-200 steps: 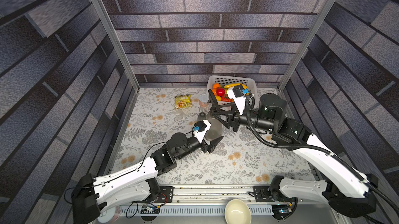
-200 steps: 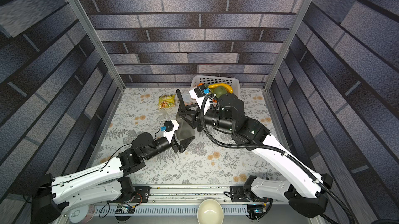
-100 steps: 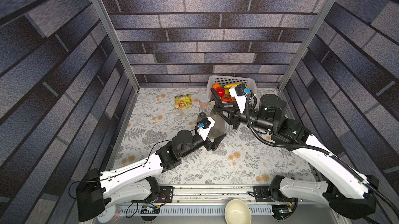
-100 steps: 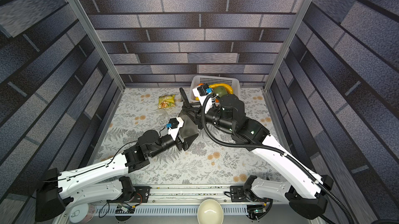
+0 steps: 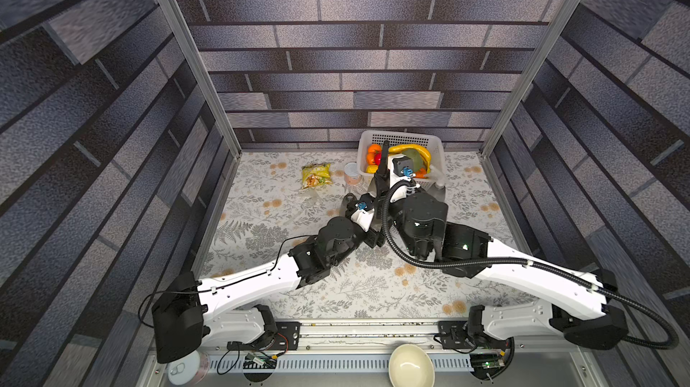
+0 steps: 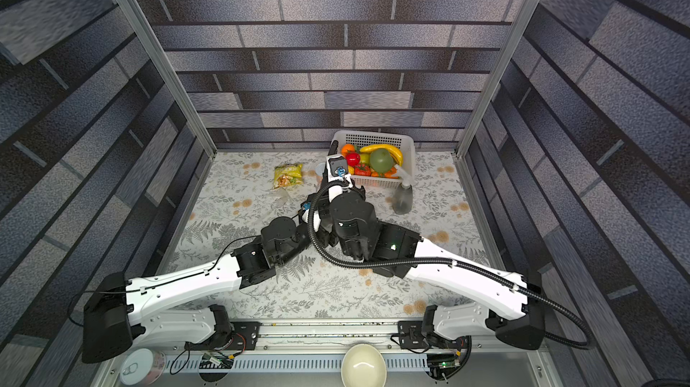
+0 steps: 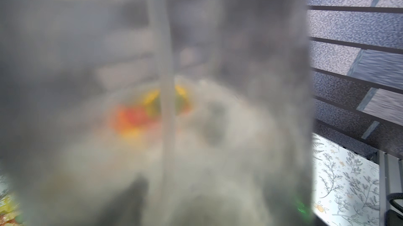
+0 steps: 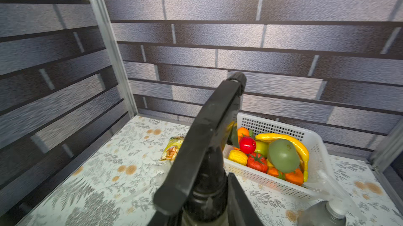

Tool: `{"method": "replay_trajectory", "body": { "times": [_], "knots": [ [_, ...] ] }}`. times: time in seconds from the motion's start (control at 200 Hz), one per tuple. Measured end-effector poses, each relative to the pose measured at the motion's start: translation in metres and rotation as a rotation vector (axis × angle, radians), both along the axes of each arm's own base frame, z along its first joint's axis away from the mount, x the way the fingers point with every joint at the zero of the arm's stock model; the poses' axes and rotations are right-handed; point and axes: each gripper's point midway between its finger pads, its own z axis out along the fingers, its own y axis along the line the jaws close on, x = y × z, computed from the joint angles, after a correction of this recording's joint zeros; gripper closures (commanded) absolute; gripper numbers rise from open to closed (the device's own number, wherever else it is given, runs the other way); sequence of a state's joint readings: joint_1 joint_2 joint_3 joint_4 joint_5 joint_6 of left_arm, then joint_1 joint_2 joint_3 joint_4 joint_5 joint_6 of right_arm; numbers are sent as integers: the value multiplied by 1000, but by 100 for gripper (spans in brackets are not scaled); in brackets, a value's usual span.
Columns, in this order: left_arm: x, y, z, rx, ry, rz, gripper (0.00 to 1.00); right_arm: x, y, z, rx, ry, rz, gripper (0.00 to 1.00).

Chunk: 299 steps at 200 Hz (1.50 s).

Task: Attach spray nozzles to spray bottles
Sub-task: Screw the spray nozzle on the spray bottle.

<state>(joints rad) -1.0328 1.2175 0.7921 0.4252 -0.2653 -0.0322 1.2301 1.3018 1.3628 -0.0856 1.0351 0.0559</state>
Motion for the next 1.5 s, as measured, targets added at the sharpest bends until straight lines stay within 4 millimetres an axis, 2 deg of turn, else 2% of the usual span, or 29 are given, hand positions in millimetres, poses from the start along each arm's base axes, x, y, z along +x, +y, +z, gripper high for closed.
{"method": "replay_trajectory", "body": {
  "times": [0.11, 0.356, 0.431, 0.761, 0.857, 0.957, 1.142, 1.307, 1.383, 1.498],
  "knots": [
    [6, 1, 10, -52, -13, 36, 39, 4, 1, 9, -13, -48, -117, 82],
    [10, 2, 30, -134, -42, 58, 39, -5, -2, 36, -47, -136, -272, 61],
    [10, 3, 30, -127, -48, 63, 40, -8, -5, 39, -82, -140, -306, 55],
    [5, 1, 29, -72, -76, 12, 40, -30, -7, 45, -173, -143, -303, 44],
    [2, 0, 26, -40, -81, -24, 40, -36, -7, 42, -207, -147, -254, 45],
    [1, 4, 26, -31, -83, -47, 40, -36, -5, 38, -201, -133, -113, 47],
    [-3, 13, 26, -27, -78, -76, 40, -40, -23, 37, -139, -75, 94, 44],
    [-12, 26, 24, -26, -73, -117, 40, -50, -41, 46, -118, -57, 263, 21],
    [-15, 33, 25, -35, -68, -143, 40, -48, -56, 51, -110, -51, 324, 11],
    [-23, 39, 29, -53, -58, -202, 40, -44, -82, 54, -80, -40, 392, 2]
  ]
}}
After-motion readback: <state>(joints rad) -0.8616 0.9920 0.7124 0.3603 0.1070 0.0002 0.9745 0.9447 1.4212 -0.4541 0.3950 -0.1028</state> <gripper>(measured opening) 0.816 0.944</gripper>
